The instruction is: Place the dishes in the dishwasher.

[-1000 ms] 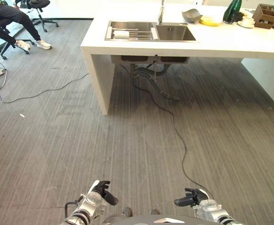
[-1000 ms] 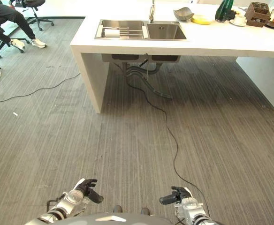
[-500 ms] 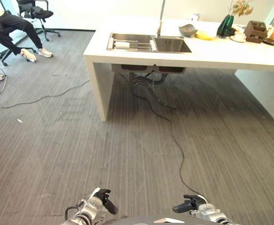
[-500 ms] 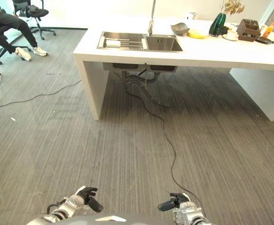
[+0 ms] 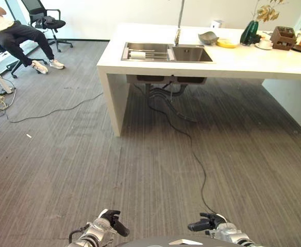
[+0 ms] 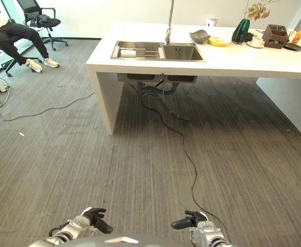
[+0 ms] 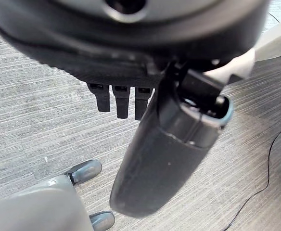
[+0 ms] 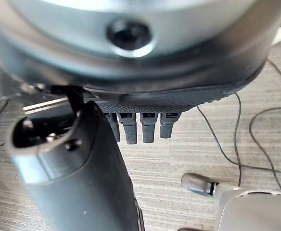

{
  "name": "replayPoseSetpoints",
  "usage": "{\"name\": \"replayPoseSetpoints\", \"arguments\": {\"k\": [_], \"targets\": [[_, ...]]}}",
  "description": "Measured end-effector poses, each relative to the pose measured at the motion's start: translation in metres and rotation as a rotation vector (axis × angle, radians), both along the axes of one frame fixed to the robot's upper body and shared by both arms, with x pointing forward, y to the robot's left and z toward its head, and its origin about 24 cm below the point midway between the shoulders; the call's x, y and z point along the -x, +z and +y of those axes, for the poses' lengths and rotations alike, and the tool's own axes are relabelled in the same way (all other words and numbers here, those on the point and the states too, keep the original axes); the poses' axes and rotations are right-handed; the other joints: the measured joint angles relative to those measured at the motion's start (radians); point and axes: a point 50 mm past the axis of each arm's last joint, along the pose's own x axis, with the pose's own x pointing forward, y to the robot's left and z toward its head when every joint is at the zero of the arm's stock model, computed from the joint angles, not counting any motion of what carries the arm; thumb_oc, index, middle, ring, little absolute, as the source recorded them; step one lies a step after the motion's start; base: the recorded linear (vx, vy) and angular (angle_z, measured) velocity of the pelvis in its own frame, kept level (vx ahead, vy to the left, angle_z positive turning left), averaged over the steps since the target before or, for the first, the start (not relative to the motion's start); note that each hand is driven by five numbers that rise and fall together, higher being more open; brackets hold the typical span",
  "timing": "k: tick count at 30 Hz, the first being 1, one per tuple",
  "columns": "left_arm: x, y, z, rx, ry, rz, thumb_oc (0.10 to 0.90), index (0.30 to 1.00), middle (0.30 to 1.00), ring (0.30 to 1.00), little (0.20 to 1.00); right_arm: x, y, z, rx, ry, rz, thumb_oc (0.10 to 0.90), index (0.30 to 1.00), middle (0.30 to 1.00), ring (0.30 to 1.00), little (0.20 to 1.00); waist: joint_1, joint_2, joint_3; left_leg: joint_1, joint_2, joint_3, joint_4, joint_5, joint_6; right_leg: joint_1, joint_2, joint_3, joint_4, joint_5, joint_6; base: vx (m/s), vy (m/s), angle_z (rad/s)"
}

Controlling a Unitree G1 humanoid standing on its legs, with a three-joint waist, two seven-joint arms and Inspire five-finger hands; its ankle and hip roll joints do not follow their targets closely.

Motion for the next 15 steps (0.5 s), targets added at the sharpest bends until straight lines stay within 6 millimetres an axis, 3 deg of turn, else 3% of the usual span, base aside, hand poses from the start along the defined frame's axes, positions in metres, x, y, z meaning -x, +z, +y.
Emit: {"name": "replayPoseSetpoints", "arguments": {"k": [15], "targets": [[0.0016, -0.0001, 0.0032, 0.007, -0.004, 0.015, 0.800, 0.900, 0.900, 0.900, 0.900, 0.0059, -0.0022, 0.0000, -0.007, -0.009, 0.026, 0.800, 0.900, 0.900, 0.900, 0.900, 0.005, -0.030, 0.050, -0.017, -0.003, -0.004, 0.000, 0.001, 0.000, -0.017, -0.002, -0.006, 0.000, 0.004, 0.005, -0.01, 0.012, 0.00]]}}
